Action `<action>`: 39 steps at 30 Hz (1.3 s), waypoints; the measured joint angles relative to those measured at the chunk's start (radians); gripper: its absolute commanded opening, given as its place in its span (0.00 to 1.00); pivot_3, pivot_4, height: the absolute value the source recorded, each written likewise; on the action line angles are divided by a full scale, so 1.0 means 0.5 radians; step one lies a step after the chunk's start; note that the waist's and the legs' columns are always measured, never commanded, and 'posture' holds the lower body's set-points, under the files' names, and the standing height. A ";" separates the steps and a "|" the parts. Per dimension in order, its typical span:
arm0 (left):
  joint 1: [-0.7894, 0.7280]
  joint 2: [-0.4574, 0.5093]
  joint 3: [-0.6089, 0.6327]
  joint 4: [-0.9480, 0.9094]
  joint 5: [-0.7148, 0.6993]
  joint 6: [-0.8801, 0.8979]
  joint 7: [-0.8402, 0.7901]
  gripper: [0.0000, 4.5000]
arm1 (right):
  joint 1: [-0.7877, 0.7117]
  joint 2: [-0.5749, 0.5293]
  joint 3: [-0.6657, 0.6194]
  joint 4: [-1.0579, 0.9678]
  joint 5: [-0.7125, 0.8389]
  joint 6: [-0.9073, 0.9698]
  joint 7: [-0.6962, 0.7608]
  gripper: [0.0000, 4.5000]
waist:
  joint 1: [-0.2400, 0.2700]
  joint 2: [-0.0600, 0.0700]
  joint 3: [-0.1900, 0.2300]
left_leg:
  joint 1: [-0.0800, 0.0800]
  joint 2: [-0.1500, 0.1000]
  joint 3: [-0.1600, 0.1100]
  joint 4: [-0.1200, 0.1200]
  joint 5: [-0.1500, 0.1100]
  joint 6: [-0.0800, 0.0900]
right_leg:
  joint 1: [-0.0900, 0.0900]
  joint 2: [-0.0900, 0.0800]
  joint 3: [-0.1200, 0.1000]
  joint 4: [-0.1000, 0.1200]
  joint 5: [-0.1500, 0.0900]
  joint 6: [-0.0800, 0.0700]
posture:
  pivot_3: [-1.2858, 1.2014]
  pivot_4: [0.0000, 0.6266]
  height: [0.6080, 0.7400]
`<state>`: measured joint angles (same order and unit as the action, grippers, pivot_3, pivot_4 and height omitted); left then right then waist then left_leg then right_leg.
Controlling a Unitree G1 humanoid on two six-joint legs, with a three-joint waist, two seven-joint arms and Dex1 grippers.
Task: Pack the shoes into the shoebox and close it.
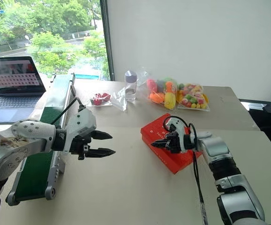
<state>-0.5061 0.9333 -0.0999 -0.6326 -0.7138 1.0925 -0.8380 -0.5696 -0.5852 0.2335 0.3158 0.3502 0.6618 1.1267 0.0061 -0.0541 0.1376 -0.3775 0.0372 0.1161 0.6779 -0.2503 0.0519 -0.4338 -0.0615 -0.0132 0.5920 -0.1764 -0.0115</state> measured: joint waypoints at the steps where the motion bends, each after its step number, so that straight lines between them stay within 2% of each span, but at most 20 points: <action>1: 0.003 0.000 0.000 -0.001 0.000 0.000 0.000 0.65 | -0.002 -0.010 0.017 -0.024 -0.035 -0.012 -0.004 0.00 | 0.002 0.003 -0.003 | -0.001 0.000 0.000 0.000 0.000 0.000 | 0.000 -0.001 0.000 -0.001 0.000 0.000 | 0.52 0.24 1.00; 4: 0.003 0.000 -0.001 -0.002 0.001 -0.003 -0.003 0.65 | -0.001 -0.057 0.076 -0.140 -0.115 -0.015 -0.014 0.00 | 0.010 0.013 -0.013 | -0.004 0.000 0.000 0.000 0.000 0.000 | -0.002 -0.002 0.000 -0.002 0.000 0.000 | 0.52 0.24 1.00; 12: -0.030 -0.022 -0.048 0.042 0.034 -0.057 -0.022 0.65 | 0.000 -0.154 0.049 -0.422 -0.087 0.197 0.003 0.00 | 0.013 0.027 -0.007 | -0.018 -0.006 0.007 -0.001 0.001 -0.001 | -0.015 -0.023 -0.007 0.015 0.001 0.000 | 0.52 0.24 1.00; 14: -0.051 -0.035 -0.068 0.061 0.047 -0.090 -0.035 0.65 | -0.003 -0.228 0.043 -0.495 -0.054 0.255 0.017 0.00 | 0.018 0.030 -0.004 | -0.025 -0.013 0.008 0.001 0.002 -0.001 | -0.023 -0.024 -0.007 0.027 0.002 0.000 | 0.52 0.24 1.00; 16: -0.058 -0.035 -0.072 0.084 0.065 -0.103 -0.049 0.65 | -0.011 -0.320 -0.007 -0.552 -0.023 0.314 0.036 0.00 | 0.027 0.034 0.000 | -0.043 -0.022 0.010 0.000 0.001 0.003 | -0.047 -0.025 -0.005 0.037 0.001 0.002 | 0.52 0.24 1.00; 18: -0.064 -0.037 -0.081 0.125 0.090 -0.126 -0.058 0.65 | -0.037 -0.393 -0.065 -0.586 -0.001 0.348 0.054 0.00 | 0.024 0.036 0.004 | -0.058 -0.023 0.010 0.001 0.011 0.025 | -0.057 -0.021 -0.007 0.037 0.006 -0.006 | 0.52 0.24 1.00; 20: -0.066 -0.037 -0.081 0.134 0.091 -0.145 -0.081 0.65 | -0.033 -0.538 -0.111 -0.689 0.036 0.339 0.130 0.00 | 0.026 0.040 0.015 | -0.061 -0.026 0.008 0.000 0.007 0.027 | -0.058 -0.023 -0.010 0.037 0.003 0.005 | 0.52 0.24 1.00; 22: -0.066 -0.032 -0.078 0.166 0.095 -0.178 -0.111 0.65 | -0.033 -0.679 -0.199 -0.837 0.106 0.327 0.241 0.00 | 0.024 0.040 0.017 | -0.062 -0.029 0.006 0.001 0.000 0.031 | -0.058 -0.024 -0.013 0.036 -0.003 0.011 | 0.52 0.24 1.00; 29: -0.038 -0.022 -0.049 0.204 0.137 -0.274 -0.165 0.65 | -0.115 -0.852 -0.394 -1.072 0.337 0.370 0.365 0.00 | 0.011 0.034 0.028 | -0.060 -0.039 0.003 0.002 -0.009 0.041 | -0.053 -0.034 -0.014 0.034 -0.010 0.022 | 0.52 0.24 1.00; 35: 0.062 -0.003 0.134 0.190 0.102 -0.343 -0.184 0.65 | -0.074 -1.067 -0.434 -1.128 0.338 0.331 0.386 0.00 | 0.014 0.032 0.033 | -0.060 -0.042 0.003 0.008 -0.010 0.043 | -0.048 -0.042 -0.015 0.033 -0.013 0.019 | 0.52 0.24 1.00; 36: 0.075 0.001 0.156 0.185 0.091 -0.343 -0.184 0.65 | -0.061 -1.079 -0.434 -1.126 0.327 0.324 0.382 0.00 | 0.013 0.032 0.033 | -0.060 -0.042 0.003 0.009 -0.010 0.043 | -0.048 -0.042 -0.015 0.034 -0.020 0.029 | 0.52 0.24 1.00; 39: 0.081 -0.004 0.194 0.167 0.076 -0.342 -0.171 0.65 | -0.009 -1.084 -0.437 -1.126 0.326 0.297 0.361 0.00 | 0.013 0.032 0.033 | -0.059 -0.042 0.003 0.009 -0.009 0.042 | -0.048 -0.042 -0.014 0.036 -0.020 0.030 | 0.52 0.24 1.00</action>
<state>-0.4656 0.9314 -0.0027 -0.5491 -0.6757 0.9213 -0.9236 -0.5742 -1.1274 0.0152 -0.2474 0.5131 0.8101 1.3074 0.0126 -0.0382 0.1543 -0.4068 0.0160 0.1174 0.6823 -0.2550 0.0731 -0.4579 -0.0824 -0.0204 0.6099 -0.1862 0.0037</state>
